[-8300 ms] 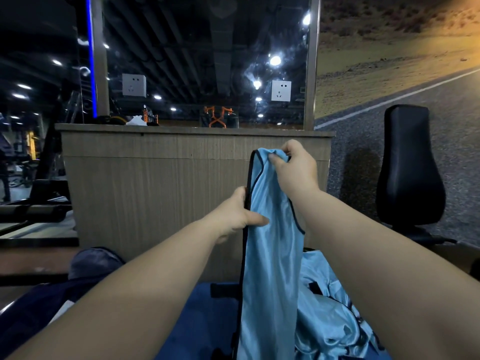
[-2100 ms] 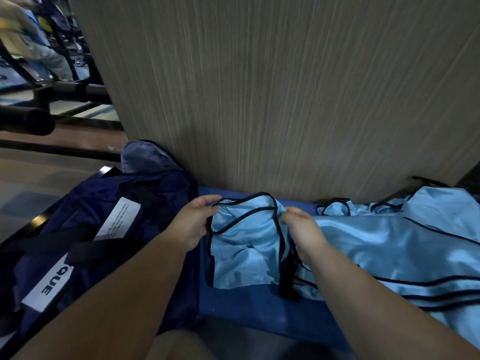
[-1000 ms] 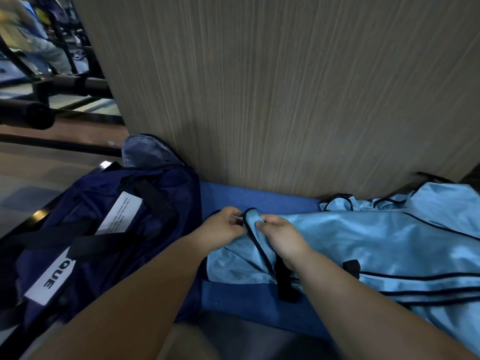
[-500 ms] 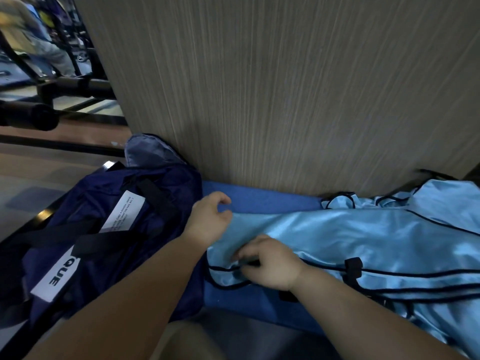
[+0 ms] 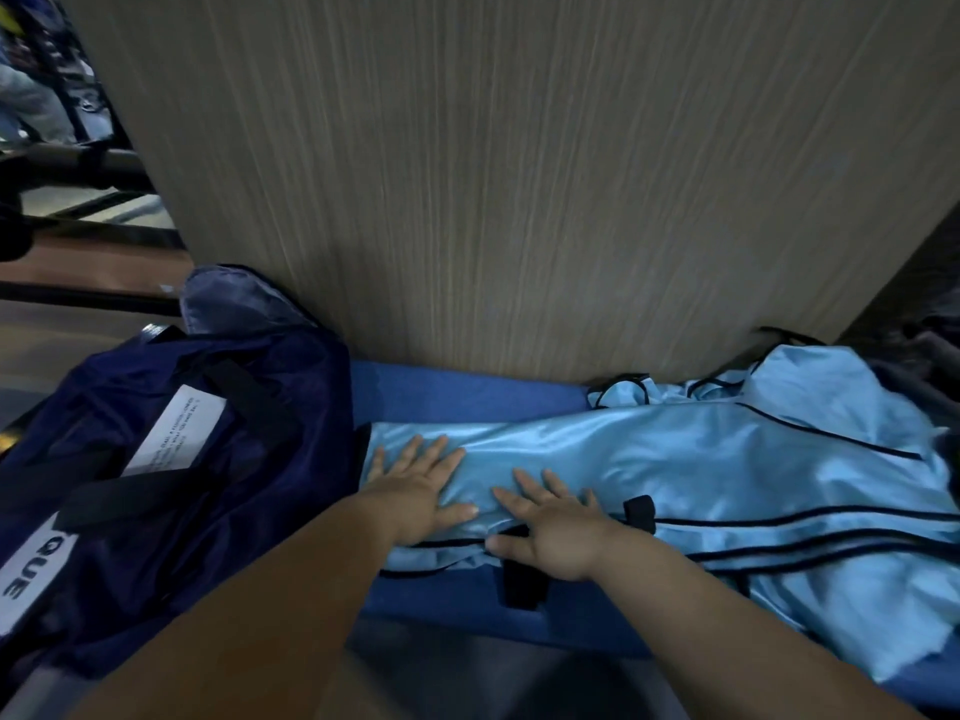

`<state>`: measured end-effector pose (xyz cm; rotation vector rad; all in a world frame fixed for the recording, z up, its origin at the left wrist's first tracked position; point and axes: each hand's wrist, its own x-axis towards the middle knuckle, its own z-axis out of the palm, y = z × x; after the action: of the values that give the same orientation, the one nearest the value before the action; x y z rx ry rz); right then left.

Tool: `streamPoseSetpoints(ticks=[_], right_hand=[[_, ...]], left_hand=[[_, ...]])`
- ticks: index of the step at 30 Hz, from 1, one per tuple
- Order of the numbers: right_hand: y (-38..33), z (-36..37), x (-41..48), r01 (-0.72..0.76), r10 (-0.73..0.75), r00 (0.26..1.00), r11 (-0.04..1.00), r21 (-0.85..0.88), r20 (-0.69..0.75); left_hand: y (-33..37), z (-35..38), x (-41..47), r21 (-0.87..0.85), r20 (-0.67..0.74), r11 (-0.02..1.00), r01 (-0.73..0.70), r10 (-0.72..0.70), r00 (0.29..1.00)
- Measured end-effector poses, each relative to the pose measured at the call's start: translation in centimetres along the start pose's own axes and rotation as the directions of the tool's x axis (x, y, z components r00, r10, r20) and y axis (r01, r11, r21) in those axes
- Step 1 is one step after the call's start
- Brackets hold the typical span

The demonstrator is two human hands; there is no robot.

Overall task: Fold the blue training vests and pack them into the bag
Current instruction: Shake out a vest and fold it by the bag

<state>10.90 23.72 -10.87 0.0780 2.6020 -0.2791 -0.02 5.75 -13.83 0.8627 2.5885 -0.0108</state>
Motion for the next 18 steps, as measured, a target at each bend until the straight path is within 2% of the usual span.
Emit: streamPoseSetpoints(ticks=[2, 4, 6, 7, 8, 11, 15, 18], right_hand=[[0.7, -0.6, -1.2, 0.009, -0.008, 1.0, 0.999, 0.051, -0.022], [1.4, -1.3, -2.3, -0.024, 0.041, 0.983, 0.995, 0.098, -0.178], [2.2, -1.6, -3.0, -0.102, 0.096, 0.919, 0.995, 0.005, -0.382], [2.6, -1.6, -3.3, -0.162, 0.126, 0.892, 0.986, -0.048, -0.434], [2.9, -1.5, -3.5, -0.228, 0.167, 0.886, 0.969, -0.092, -0.433], [3.8, -1.2, -4.3, -0.352, 0.3, 0.915, 0.92, -0.17, -0.271], [5.6, -0.9, -5.3, -0.287, 0.265, 0.933, 0.956, -0.062, -0.242], [6.8, -1.4, -7.0, -0.24, 0.241, 0.951, 0.97, 0.029, -0.193]], left_hand=[[0.4, -0.3, -0.1, 0.011, 0.018, 1.0, 0.022, -0.023, 1.0], [1.5, -0.3, -0.3, -0.025, 0.006, 0.999, 0.037, -0.037, 0.999], [3.6, -0.4, -0.5, -0.071, -0.027, 0.997, -0.01, 0.008, 1.0], [4.8, -0.3, -0.7, -0.08, -0.048, 0.995, -0.061, 0.057, 0.997], [6.1, -0.3, -0.8, -0.075, -0.079, 0.989, -0.127, 0.121, 0.99], [9.1, 0.1, -1.2, -0.031, -0.218, 0.957, -0.29, 0.276, 0.936], [10.0, 0.9, -0.9, 0.038, -0.376, 0.946, -0.323, 0.313, 0.872], [10.0, 0.6, -1.0, -0.057, -0.391, 0.943, -0.328, 0.281, 0.876]])
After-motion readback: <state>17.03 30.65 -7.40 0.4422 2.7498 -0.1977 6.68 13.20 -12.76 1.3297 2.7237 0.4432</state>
